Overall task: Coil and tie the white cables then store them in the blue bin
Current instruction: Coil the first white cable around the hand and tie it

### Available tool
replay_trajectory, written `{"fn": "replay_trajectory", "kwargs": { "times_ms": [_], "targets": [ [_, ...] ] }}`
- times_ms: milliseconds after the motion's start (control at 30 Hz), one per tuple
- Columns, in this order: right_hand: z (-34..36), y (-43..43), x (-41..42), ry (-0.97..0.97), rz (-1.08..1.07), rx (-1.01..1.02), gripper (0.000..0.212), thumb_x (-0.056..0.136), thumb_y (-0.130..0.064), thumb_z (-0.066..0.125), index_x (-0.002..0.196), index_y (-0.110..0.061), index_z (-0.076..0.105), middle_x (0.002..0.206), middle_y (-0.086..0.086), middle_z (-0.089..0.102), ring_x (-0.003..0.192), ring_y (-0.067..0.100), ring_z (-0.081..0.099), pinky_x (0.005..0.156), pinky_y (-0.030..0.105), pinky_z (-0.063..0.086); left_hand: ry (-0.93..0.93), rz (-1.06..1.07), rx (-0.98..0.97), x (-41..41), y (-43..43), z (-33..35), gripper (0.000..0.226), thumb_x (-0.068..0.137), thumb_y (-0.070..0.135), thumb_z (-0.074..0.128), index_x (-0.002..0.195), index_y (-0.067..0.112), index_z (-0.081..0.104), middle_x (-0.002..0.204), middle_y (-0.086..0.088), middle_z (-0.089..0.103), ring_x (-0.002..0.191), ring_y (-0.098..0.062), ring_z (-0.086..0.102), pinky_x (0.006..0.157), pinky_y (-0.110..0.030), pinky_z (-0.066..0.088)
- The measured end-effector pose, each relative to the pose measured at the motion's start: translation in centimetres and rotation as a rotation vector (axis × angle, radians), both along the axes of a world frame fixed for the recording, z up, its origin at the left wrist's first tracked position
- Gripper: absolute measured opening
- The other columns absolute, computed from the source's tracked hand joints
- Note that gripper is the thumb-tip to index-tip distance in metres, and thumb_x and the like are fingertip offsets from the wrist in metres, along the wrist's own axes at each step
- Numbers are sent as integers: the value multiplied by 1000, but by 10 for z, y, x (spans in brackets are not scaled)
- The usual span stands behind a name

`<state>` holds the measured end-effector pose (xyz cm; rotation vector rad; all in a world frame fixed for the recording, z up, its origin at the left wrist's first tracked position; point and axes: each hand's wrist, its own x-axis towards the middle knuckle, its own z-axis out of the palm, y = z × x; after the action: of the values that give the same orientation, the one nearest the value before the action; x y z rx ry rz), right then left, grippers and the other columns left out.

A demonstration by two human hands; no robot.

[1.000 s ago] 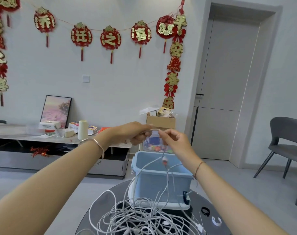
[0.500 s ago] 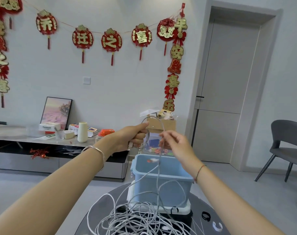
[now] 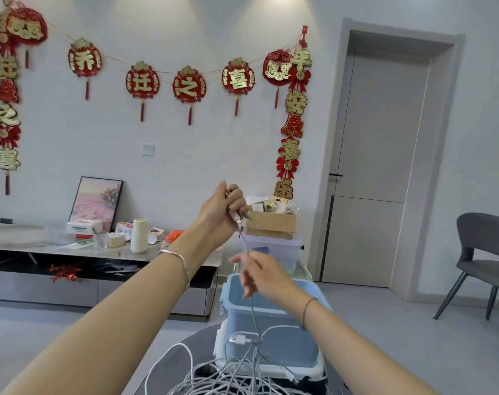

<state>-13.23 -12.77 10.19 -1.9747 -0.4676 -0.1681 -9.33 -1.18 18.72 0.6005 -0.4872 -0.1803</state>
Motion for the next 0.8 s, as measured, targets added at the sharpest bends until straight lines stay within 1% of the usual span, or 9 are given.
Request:
{"fn": "replay_trajectory", "kwargs": {
  "times_ms": [133,267,333,433,467,533,600,700,800],
  "targets": [
    [-9,7,-14,59,139,-114,22,100,-6,37,115,-3,53,62,4,54,49,10,51,54,18,50,-98,410,288,18,8,-6,39,104,40,21,78,17,38,42,10,33,35,-7,36,46,-21,34],
    [-14,-3,-24,26,129,-90,14,98,-7,45,96,-13,57,64,1,61,43,8,51,49,20,47,-222,657,575,25,18,-14,39,105,34,24,75,14,39,42,6,42,36,-9,45,43,-19,39],
    [-11,-6,-30,-44,93,-83,16,98,-9,46,91,-16,59,61,-2,59,45,10,48,47,19,44,-246,639,670,27,20,-25,39,104,30,27,72,12,40,38,3,46,34,-11,50,41,-19,40],
    [-1,-12,-32,-260,-38,-185,20,98,-23,49,91,-12,65,58,-3,52,54,10,45,52,22,39,-377,592,1019,25,21,-45,43,104,31,31,69,9,43,40,1,52,35,-12,50,46,-21,41],
    [3,-16,-29,-330,-96,-194,24,97,-27,49,90,-11,66,59,0,53,54,12,45,55,27,40,-443,572,1135,21,21,-51,44,103,33,31,69,9,45,41,3,51,36,-11,48,46,-20,41],
    [9,-24,-23,-408,-180,-118,25,96,-30,50,86,-15,68,67,13,60,59,26,50,60,35,44,-540,508,1273,12,22,-55,48,103,38,28,69,9,47,41,6,46,37,-9,42,47,-18,38],
    [13,-31,-18,-436,-223,-49,21,94,-26,54,83,-14,68,73,20,62,60,25,47,59,32,42,-560,450,1352,0,20,-55,54,103,42,23,70,9,51,44,8,42,40,-6,37,46,-15,35],
    [18,-36,-13,-412,-238,110,19,89,-22,63,80,-5,66,64,13,50,57,10,40,54,17,36,-568,379,1450,-16,16,-49,60,103,45,17,68,13,53,48,5,39,39,-5,34,42,-13,31],
    [21,-39,-8,-324,-210,279,20,85,-24,68,74,-8,61,57,-1,45,51,6,38,50,13,36,-492,75,1336,-24,14,-42,60,102,48,13,62,14,43,45,5,26,38,-9,19,39,-16,22]
  ]
}}
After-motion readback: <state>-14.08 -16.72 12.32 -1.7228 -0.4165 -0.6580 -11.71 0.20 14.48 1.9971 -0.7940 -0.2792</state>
